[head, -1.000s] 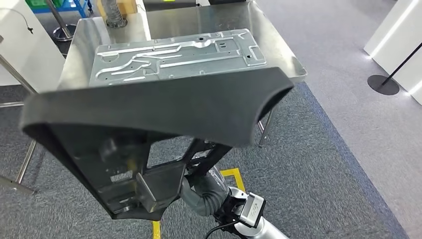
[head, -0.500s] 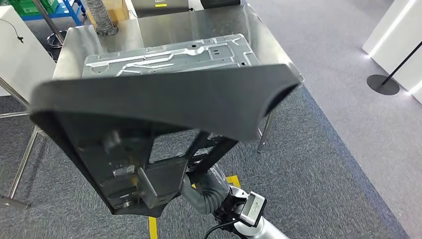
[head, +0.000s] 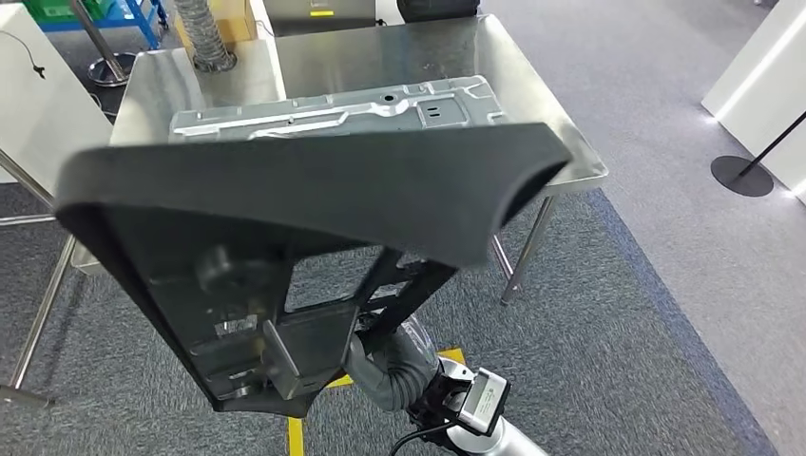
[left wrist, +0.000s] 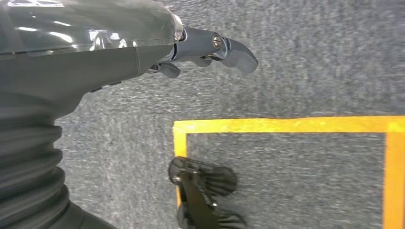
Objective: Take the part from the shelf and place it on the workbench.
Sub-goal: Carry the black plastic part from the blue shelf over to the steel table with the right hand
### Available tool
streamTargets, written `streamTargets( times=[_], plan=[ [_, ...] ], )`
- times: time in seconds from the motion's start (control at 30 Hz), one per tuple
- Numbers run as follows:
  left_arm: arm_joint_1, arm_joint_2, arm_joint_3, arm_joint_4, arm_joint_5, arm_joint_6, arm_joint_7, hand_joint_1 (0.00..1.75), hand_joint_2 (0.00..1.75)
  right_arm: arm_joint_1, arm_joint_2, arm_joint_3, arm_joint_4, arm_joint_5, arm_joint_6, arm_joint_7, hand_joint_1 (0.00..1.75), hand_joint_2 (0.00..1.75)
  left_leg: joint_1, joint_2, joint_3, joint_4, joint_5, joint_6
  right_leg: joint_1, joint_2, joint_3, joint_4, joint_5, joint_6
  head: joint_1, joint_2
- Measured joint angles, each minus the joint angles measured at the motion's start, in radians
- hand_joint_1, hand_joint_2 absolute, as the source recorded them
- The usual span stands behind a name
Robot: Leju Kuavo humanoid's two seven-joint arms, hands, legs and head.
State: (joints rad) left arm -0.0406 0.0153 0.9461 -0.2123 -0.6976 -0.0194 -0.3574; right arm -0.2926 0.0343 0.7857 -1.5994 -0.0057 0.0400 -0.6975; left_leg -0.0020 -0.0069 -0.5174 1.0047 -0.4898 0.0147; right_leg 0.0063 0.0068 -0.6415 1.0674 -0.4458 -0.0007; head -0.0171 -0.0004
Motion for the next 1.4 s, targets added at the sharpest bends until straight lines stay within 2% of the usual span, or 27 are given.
streamTargets(
  times=[0.03,0.1,0.17,0.2,0.23,0.3,0.33,0.37,0.4,0.47,0.53,0.63,0.7,0.73,0.8,0.83,0.87,0.9,0.97,1.03,1.1,1.2,1.23,1.27,1.33,1.37,1.4],
  plan=[
    [-0.001,-0.001,0.0,0.0,0.0,0.0,0.0,0.0,1.75,0.0,0.0,0.0,-0.001,0.001,0.001,0.0,1.75,1.75,0.0,0.0,0.004,-0.002,-0.006,-0.005,0.004,-0.001,0.009,-0.032,0.018,-0.007,0.0,0.0],
    [-0.003,-0.002,0.0,0.001,-0.001,0.001,0.001,0.0,1.75,0.001,0.0,0.0,-0.002,0.002,0.001,0.0,1.75,1.75,0.002,0.0,0.01,0.0,-0.01,-0.016,0.008,0.0,0.016,-0.049,0.018,-0.017,0.001,0.0],
    [-0.004,-0.002,0.0,0.0,-0.003,0.0,0.001,0.0,1.75,0.001,0.0,0.0,-0.004,0.003,0.0,0.0,1.75,1.75,0.003,0.001,0.008,0.023,-0.016,-0.026,0.003,0.0,0.033,-0.06,0.017,-0.026,0.0,0.0],
    [-0.005,-0.002,0.0,0.0,-0.004,0.0,0.0,0.0,1.75,0.001,0.001,0.0,-0.005,0.003,0.0,0.0,1.75,1.75,0.005,0.001,-0.007,0.056,-0.026,-0.031,0.0,0.0,0.044,-0.064,0.014,-0.031,0.0,0.0],
    [-0.006,-0.002,0.0,0.0,-0.005,-0.001,0.0,0.0,1.75,0.001,0.002,0.0,-0.005,0.004,0.0,0.0,1.75,1.75,0.007,0.001,-0.036,0.108,-0.044,-0.037,-0.003,-0.001,0.054,-0.068,0.011,-0.033,0.0,0.0],
    [-0.005,-0.002,0.0,0.0,-0.006,-0.001,0.0,0.0,1.75,0.003,0.005,0.0,-0.006,0.006,-0.002,0.0,1.75,1.75,0.013,0.001,-0.114,0.233,-0.092,-0.051,-0.004,-0.001,0.066,-0.069,-0.001,-0.036,0.0,0.0],
    [-0.004,-0.001,0.0,0.0,-0.007,-0.001,0.0,0.0,1.75,0.006,0.005,0.0,-0.006,0.007,-0.003,0.0,1.75,1.75,0.016,0.001,-0.147,0.273,-0.106,-0.056,-0.005,-0.001,0.073,-0.069,-0.007,-0.034,0.0,0.0],
    [-0.003,-0.001,0.0,0.0,-0.008,-0.001,0.0,0.0,1.75,0.008,0.005,0.0,-0.006,0.009,-0.006,0.0,1.75,1.75,0.019,0.002,-0.165,0.28,-0.099,-0.06,-0.007,0.0,0.081,-0.069,-0.014,-0.032,0.0,0.0],
    [-0.002,-0.001,0.0,0.0,-0.01,-0.001,0.001,0.0,1.75,0.009,0.005,0.0,-0.006,0.01,-0.009,0.0,1.75,1.75,0.023,0.002,-0.165,0.25,-0.07,-0.063,-0.009,0.001,0.092,-0.068,-0.022,-0.029,0.0,0.0],
    [-0.001,0.0,0.0,0.0,-0.013,-0.001,0.001,0.0,1.75,0.011,0.005,-0.001,-0.011,0.013,-0.017,0.0,1.75,1.75,0.028,0.002,-0.126,0.119,0.025,-0.067,-0.013,0.002,0.115,-0.068,-0.04,-0.02,0.0,0.0],
    [-0.002,0.001,0.001,0.0,-0.016,-0.001,0.001,0.0,1.75,0.013,0.005,-0.002,-0.021,0.016,-0.026,0.0,1.75,1.75,0.025,0.004,-0.095,0.022,0.068,-0.057,-0.013,0.003,0.125,-0.066,-0.054,-0.007,0.0,0.0],
    [-0.001,0.002,0.001,0.0,-0.017,0.001,0.001,0.0,1.75,0.019,0.005,-0.005,-0.041,0.022,-0.037,0.0,1.75,1.75,0.02,0.003,-0.086,0.005,0.065,-0.028,-0.012,0.003,0.127,-0.06,-0.061,0.013,0.0,0.0],
    [-0.001,0.003,0.002,0.0,-0.017,0.001,-0.001,0.0,1.75,0.021,0.004,-0.009,-0.053,0.024,-0.042,0.0,1.75,1.75,0.021,0.002,-0.075,0.0,0.062,-0.015,-0.014,0.001,0.112,-0.021,-0.072,0.022,0.0,0.0],
    [-0.001,0.003,0.002,0.0,-0.018,0.001,-0.002,0.0,1.75,0.021,0.004,-0.011,-0.059,0.024,-0.045,0.0,1.75,1.75,0.021,0.002,-0.069,-0.001,0.058,-0.01,-0.016,0.0,0.086,0.027,-0.089,0.025,0.001,0.0],
    [-0.003,0.003,0.003,0.0,-0.02,0.001,-0.006,0.0,1.75,0.026,0.002,-0.015,-0.069,0.022,-0.052,0.0,1.75,1.75,0.018,0.003,-0.061,-0.001,0.048,-0.001,-0.016,-0.001,0.002,0.161,-0.142,0.028,0.001,0.0],
    [-0.002,0.003,0.004,0.0,-0.02,0.001,-0.007,0.0,1.75,0.031,0.0,-0.017,-0.073,0.021,-0.055,0.0,1.75,1.75,0.016,0.003,-0.056,-0.001,0.042,0.001,-0.016,-0.001,-0.037,0.214,-0.16,0.029,0.001,0.0],
    [-0.001,0.003,0.004,0.0,-0.02,0.001,-0.007,0.0,1.75,0.034,-0.001,-0.018,-0.075,0.02,-0.056,0.0,1.75,1.75,0.013,0.002,-0.048,-0.001,0.036,0.002,-0.016,-0.001,-0.061,0.237,-0.158,0.028,0.001,0.0],
    [-0.001,0.003,0.005,0.0,-0.02,0.001,-0.008,0.0,1.75,0.037,-0.003,-0.019,-0.078,0.02,-0.057,0.0,1.75,1.75,0.01,0.002,-0.038,-0.001,0.029,0.003,-0.014,-0.001,-0.066,0.219,-0.133,0.025,0.001,0.0],
    [0.0,0.003,0.006,0.0,-0.02,0.001,-0.008,0.0,1.75,0.039,-0.005,-0.021,-0.083,0.02,-0.057,0.0,1.75,1.75,0.005,0.0,-0.016,-0.002,0.012,0.002,-0.008,-0.002,-0.029,0.092,-0.04,0.009,0.001,0.0],
    [-0.001,0.001,0.006,0.0,-0.02,0.001,-0.008,0.0,1.75,0.039,-0.005,-0.024,-0.09,0.02,-0.057,0.0,1.75,1.75,0.002,0.001,-0.002,-0.003,-0.002,-0.004,0.003,-0.004,0.007,-0.016,0.007,-0.01,0.0,0.0],
    [-0.002,0.0,0.006,0.0,-0.02,0.001,-0.008,0.0,1.75,0.041,-0.006,-0.025,-0.095,0.02,-0.057,0.0,1.75,1.75,0.003,0.002,0.007,0.0,-0.005,-0.017,0.01,-0.005,0.016,-0.044,0.007,-0.024,0.0,0.0],
    [-0.005,0.002,0.006,0.0,-0.022,0.0,-0.008,0.0,1.75,0.042,-0.006,-0.026,-0.1,0.02,-0.058,0.0,1.75,1.75,0.004,0.003,0.009,0.032,-0.014,-0.031,0.003,-0.005,0.049,-0.065,0.012,-0.037,0.0,0.0],
    [-0.006,0.002,0.006,0.0,-0.022,0.0,-0.008,0.0,1.75,0.042,-0.006,-0.026,-0.101,0.02,-0.057,0.0,1.75,1.75,0.005,0.003,-0.009,0.07,-0.031,-0.035,0.0,-0.005,0.061,-0.071,0.01,-0.04,0.0,0.0],
    [-0.007,0.002,0.006,0.0,-0.023,0.0,-0.008,0.0,1.75,0.042,-0.006,-0.026,-0.102,0.02,-0.057,0.0,1.75,1.75,0.008,0.003,-0.04,0.125,-0.055,-0.04,-0.001,-0.006,0.07,-0.075,0.005,-0.042,0.0,0.0],
    [-0.006,0.004,0.006,0.0,-0.023,0.001,-0.008,0.0,1.75,0.045,-0.006,-0.026,-0.103,0.02,-0.056,0.0,1.75,1.75,0.013,0.003,-0.117,0.24,-0.101,-0.053,-0.002,-0.003,0.081,-0.075,-0.007,-0.043,0.0,0.0],
    [-0.005,0.005,0.006,0.0,-0.024,0.001,-0.008,0.0,1.75,0.047,-0.006,-0.026,-0.103,0.019,-0.056,0.0,1.75,1.75,0.016,0.003,-0.143,0.265,-0.104,-0.058,-0.002,0.0,0.088,-0.074,-0.013,-0.042,0.0,0.0],
    [-0.003,0.006,0.006,0.0,-0.025,0.0,-0.008,0.0,1.75,0.05,-0.006,-0.027,-0.104,0.019,-0.058,0.0,1.75,1.75,0.018,0.003,-0.154,0.256,-0.087,-0.06,-0.003,0.003,0.096,-0.073,-0.021,-0.04,0.0,0.0]
  ],
)
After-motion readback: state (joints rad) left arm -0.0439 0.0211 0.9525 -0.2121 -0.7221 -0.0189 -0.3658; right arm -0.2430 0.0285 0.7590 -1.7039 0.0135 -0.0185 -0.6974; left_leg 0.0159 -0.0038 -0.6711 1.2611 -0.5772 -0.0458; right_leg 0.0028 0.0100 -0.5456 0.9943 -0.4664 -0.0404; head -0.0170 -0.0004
